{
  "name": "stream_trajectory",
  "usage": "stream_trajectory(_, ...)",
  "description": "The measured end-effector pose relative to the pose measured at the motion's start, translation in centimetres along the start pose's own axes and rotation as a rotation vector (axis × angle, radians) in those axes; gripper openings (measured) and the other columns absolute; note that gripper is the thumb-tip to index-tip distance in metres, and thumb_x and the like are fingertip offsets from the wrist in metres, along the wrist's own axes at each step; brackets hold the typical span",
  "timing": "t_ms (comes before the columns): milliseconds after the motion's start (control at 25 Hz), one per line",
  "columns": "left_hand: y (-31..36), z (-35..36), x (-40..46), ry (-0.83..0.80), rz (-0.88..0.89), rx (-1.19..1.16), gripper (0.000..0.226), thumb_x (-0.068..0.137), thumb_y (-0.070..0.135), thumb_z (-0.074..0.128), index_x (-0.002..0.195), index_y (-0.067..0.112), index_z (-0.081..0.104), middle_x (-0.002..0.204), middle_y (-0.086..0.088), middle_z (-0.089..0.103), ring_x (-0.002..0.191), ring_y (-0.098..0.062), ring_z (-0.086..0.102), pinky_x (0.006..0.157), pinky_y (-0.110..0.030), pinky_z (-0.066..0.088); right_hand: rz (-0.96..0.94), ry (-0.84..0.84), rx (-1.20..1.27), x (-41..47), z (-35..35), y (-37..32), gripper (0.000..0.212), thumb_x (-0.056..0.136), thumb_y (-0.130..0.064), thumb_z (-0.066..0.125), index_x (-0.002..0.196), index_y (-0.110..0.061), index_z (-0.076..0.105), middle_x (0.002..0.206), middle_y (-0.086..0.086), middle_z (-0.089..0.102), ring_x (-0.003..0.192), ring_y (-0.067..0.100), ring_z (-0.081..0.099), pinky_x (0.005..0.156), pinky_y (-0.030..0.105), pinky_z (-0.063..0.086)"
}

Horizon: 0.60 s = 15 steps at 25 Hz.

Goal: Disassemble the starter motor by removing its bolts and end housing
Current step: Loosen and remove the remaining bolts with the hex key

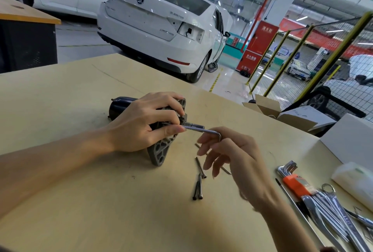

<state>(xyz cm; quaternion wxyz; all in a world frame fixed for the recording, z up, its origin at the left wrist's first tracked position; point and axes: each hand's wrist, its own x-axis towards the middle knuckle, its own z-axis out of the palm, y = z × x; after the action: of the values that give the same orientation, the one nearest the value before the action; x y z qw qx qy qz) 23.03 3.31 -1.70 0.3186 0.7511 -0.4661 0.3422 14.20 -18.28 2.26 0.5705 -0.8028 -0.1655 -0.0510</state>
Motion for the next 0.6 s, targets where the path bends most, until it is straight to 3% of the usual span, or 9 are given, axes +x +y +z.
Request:
stream_trajectory(280, -0.2, 0.0, -0.2, -0.039, 0.012, -0.013, 0.026, 0.094, 0.029, 0.06, 0.084, 0.01, 0.073, 0.111, -0.009, 0.067, 0.131, -0.029, 0.052, 0.101, -0.053, 0.047, -0.197, 0.176, -0.201, -0.3, 1.1, 2.0, 0.042, 0.086, 0.006, 0.037, 0.08, -0.022, 0.068, 0.084, -0.003, 0.068, 0.064, 0.015, 0.065, 0.052, 0.028, 0.05)
stream_trajectory(480, -0.1, 0.0, -0.1, -0.024, -0.012, -0.014, 0.026, 0.095, 0.028, 0.057, 0.086, 0.009, 0.073, 0.11, -0.006, 0.067, 0.129, -0.026, 0.054, 0.099, -0.052, 0.047, -0.214, 0.349, -0.295, -0.3, 1.6, 1.7, 0.027, 0.086, -0.017, 0.042, 0.092, -0.031, 0.063, 0.09, -0.013, 0.064, 0.067, 0.017, 0.065, 0.058, 0.043, 0.053)
stream_trajectory(560, 0.0, 0.0, 0.0, -0.009, -0.023, -0.024, 0.026, 0.096, 0.027, 0.056, 0.087, 0.008, 0.072, 0.108, -0.005, 0.067, 0.128, -0.025, 0.055, 0.099, -0.051, 0.047, -0.138, 0.426, -0.263, -0.3, 1.2, 1.1, 0.02, 0.086, -0.035, 0.044, 0.079, -0.027, 0.061, 0.075, -0.007, 0.063, 0.058, 0.013, 0.059, 0.054, 0.04, 0.048)
stream_trajectory(600, 0.0, 0.1, 0.0, -0.006, -0.023, -0.025, 0.027, 0.096, 0.027, 0.056, 0.086, 0.008, 0.072, 0.108, -0.004, 0.067, 0.127, -0.025, 0.055, 0.099, -0.05, 0.047, -0.059, 0.4, -0.218, -0.3, 1.0, 0.7, 0.034, 0.088, -0.046, 0.045, 0.07, -0.022, 0.06, 0.062, -0.003, 0.058, 0.051, 0.012, 0.053, 0.049, 0.034, 0.043)
